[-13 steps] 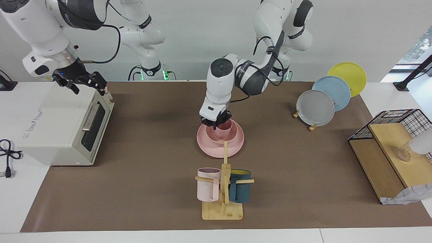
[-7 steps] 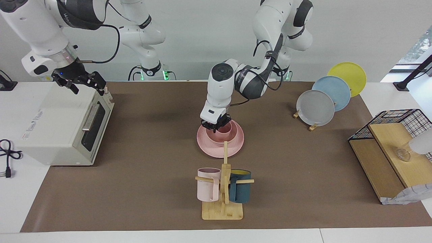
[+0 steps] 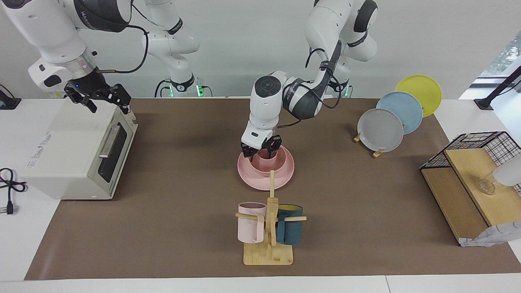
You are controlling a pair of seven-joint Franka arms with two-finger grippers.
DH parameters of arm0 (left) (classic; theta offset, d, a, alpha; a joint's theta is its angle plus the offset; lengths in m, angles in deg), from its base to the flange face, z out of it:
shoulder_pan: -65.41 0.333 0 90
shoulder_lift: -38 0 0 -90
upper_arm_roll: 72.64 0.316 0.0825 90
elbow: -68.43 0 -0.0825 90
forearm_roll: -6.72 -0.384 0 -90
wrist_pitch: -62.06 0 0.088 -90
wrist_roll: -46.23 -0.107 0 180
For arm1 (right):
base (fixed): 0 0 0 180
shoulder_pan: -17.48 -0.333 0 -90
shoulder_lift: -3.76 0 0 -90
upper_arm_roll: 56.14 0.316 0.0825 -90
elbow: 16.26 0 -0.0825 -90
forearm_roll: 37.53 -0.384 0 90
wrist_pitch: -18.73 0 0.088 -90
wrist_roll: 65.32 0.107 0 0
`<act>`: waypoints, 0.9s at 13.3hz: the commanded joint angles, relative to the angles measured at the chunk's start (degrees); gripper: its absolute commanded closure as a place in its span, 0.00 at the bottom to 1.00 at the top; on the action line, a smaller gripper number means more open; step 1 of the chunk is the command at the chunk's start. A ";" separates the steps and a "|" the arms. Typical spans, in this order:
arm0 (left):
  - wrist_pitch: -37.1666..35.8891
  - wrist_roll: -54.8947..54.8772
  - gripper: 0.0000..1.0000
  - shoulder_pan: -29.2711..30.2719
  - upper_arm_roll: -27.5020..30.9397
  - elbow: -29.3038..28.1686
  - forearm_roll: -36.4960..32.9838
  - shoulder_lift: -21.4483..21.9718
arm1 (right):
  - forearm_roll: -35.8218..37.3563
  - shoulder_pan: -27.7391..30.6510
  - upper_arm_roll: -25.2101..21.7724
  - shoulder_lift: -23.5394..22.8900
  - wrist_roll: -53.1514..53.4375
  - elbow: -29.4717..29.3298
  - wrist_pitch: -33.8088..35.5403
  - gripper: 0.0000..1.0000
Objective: Organize tableware
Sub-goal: 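Carry the pink cup over the bowl and lower it in with the left gripper, then open the left gripper and draw it back from the cup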
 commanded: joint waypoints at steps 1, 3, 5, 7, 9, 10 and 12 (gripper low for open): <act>-2.47 0.02 0.00 -0.14 0.80 -1.44 -1.22 4.03 | -0.66 0.39 0.34 0.67 -0.95 0.31 -0.63 0.00; -7.21 -3.39 0.00 1.62 0.80 -1.27 -1.04 7.80 | -0.74 0.30 0.43 0.76 -0.95 0.48 -0.71 0.00; -11.78 -6.65 0.00 4.25 0.80 -1.09 -0.60 11.76 | -0.74 0.30 0.43 0.67 -0.86 0.57 -1.59 0.00; -19.33 -17.85 0.00 12.84 0.89 -1.00 -0.34 17.81 | -2.05 0.39 0.34 0.67 0.10 0.49 -0.11 0.00; -23.92 -28.67 0.00 21.19 0.89 -0.91 -0.25 21.08 | -1.89 0.30 0.43 0.67 0.46 0.40 -0.10 0.00; -25.15 -33.86 0.00 24.88 0.98 -1.00 -0.25 21.96 | -1.89 0.30 0.43 0.67 0.46 0.40 -0.19 0.00; -26.39 -44.15 0.00 31.66 1.07 -1.44 -0.34 23.02 | -1.89 0.30 0.43 0.67 0.46 0.40 -0.36 0.00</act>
